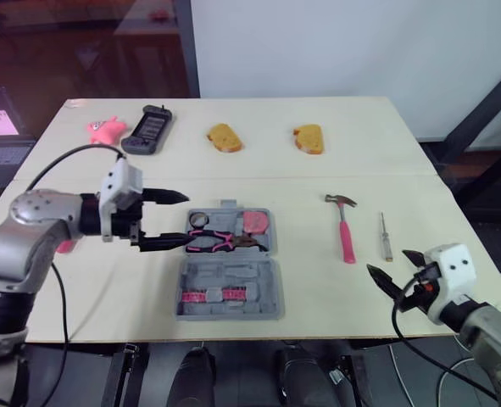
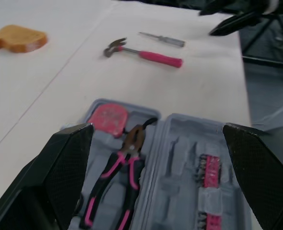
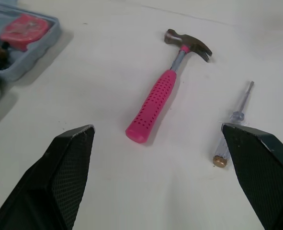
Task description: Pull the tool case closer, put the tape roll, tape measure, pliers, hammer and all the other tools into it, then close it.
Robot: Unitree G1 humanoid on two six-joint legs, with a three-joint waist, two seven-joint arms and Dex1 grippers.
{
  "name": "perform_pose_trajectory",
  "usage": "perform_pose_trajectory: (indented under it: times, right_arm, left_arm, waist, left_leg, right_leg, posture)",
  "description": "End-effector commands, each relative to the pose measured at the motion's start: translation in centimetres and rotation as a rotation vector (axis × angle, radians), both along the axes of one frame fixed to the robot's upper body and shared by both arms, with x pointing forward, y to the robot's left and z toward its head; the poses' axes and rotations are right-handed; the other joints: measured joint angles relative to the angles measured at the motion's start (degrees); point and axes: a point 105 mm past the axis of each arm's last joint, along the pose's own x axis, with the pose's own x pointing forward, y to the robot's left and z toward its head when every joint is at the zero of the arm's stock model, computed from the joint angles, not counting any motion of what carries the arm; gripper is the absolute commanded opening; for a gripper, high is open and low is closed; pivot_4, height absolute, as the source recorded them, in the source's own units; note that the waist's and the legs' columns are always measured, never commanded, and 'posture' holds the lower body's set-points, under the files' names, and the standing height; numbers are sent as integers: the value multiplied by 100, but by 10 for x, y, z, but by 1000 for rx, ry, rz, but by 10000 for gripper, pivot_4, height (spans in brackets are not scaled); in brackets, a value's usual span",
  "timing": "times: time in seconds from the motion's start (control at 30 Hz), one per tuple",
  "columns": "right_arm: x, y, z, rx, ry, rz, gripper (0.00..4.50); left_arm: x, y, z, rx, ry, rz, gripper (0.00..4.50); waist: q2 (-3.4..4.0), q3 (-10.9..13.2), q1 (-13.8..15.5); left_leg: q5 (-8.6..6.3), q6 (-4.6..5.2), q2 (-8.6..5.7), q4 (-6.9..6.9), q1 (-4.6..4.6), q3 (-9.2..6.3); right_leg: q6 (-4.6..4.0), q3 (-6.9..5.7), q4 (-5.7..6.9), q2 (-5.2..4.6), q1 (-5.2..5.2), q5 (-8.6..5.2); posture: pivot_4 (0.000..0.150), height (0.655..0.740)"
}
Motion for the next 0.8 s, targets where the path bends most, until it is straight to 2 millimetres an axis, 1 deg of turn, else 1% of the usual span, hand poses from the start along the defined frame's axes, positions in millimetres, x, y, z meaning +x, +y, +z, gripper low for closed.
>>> perform_pose_trajectory:
  times: [0.03, 0.13, 0.23, 0.3, 0.37, 0.43, 0.5, 0.57, 0.63, 0.67, 0.8]
  right_arm:
    - [9, -5, 13, -24, 21, -70, 44738]
    - [28, -25, 19, -3, 102, -200, 44738]
    - [50, -30, 31, -5, 126, -210, 44738]
    - [69, -33, 36, 0, 166, -202, 44738]
    - [84, -36, 31, 42, 239, -204, 44738]
    - [97, -42, 26, 42, 269, -230, 44738]
    - [110, -45, 13, 50, 313, -241, 44738]
    - [117, -45, 6, 81, 336, -237, 44738]
    - [124, -52, -2, 92, 353, -273, 44738]
    - [127, -53, -5, 93, 360, -280, 44738]
    - [133, -55, -17, 95, 388, -281, 44738]
  left_arm:
    - [-4, -7, 10, 13, -37, -41, 45000]
    - [-7, -8, 12, 5, -47, -29, 45000]
    - [-9, -3, 8, 18, -48, 8, 45000]
    - [-13, 0, 3, 30, -51, 38, 45000]
    - [-18, 1, -1, 20, -48, 68, 45000]
    - [-21, 2, -3, 8, -52, 100, 45000]
    - [-21, 11, -6, -8, -65, 169, 45000]
    - [-23, 18, -9, -10, -67, 211, 45000]
    - [-29, 28, -17, 17, -53, 247, 45000]
    - [-30, 31, -18, 17, -54, 266, 45000]
    - [-34, 31, -19, 10, -56, 283, 45000]
  waist:
    - [0, 0, -11]
    - [-1, 2, -56]
    - [2, 5, -90]
    - [3, 7, -113]
    - [3, 11, -140]
    - [1, 14, -125]
    - [-1, 16, -117]
    - [0, 20, -101]
    - [3, 22, -116]
    - [5, 23, -119]
    - [4, 25, -116]
  left_leg:
    - [0, 0, 0, 0, 0, 0]
    - [0, 1, 0, -1, 0, 0]
    - [1, 1, 0, 0, 0, 0]
    - [-1, 4, 0, -6, -1, -1]
    - [-2, 7, 1, -6, -1, 0]
    - [-3, 9, 1, -5, -1, 0]
    - [-3, 9, 1, -5, -2, -1]
    - [-3, 10, 0, -2, -5, 0]
    - [-3, 9, -1, -1, -6, 1]
    - [-3, 9, -1, 0, -7, 3]
    - [-3, 9, -1, 0, -7, 2]
  right_leg:
    - [0, 1, 0, 0, -1, 0]
    - [-1, 1, 0, 0, -1, 0]
    - [0, 1, 0, 0, 0, 1]
    - [3, 0, 0, 0, -3, 0]
    - [10, 2, 0, 1, -5, 4]
    - [14, 2, 0, 1, -5, 6]
    - [18, 0, 0, 2, -5, 8]
    - [18, 1, 0, -1, -6, 7]
    - [21, 1, -1, -1, -6, 9]
    - [22, 3, -1, -2, -7, 9]
    - [21, 2, 1, 0, -10, 10]
  posture:
    - [1500, 7400]
    - [1500, 7400]
    - [1500, 7400]
    - [1500, 7400]
    - [1500, 7400]
    - [1500, 7400]
    - [1500, 7400]
    - [1500, 7400]
    - [1500, 7400]
    - [1500, 7400]
    - [1500, 7400]
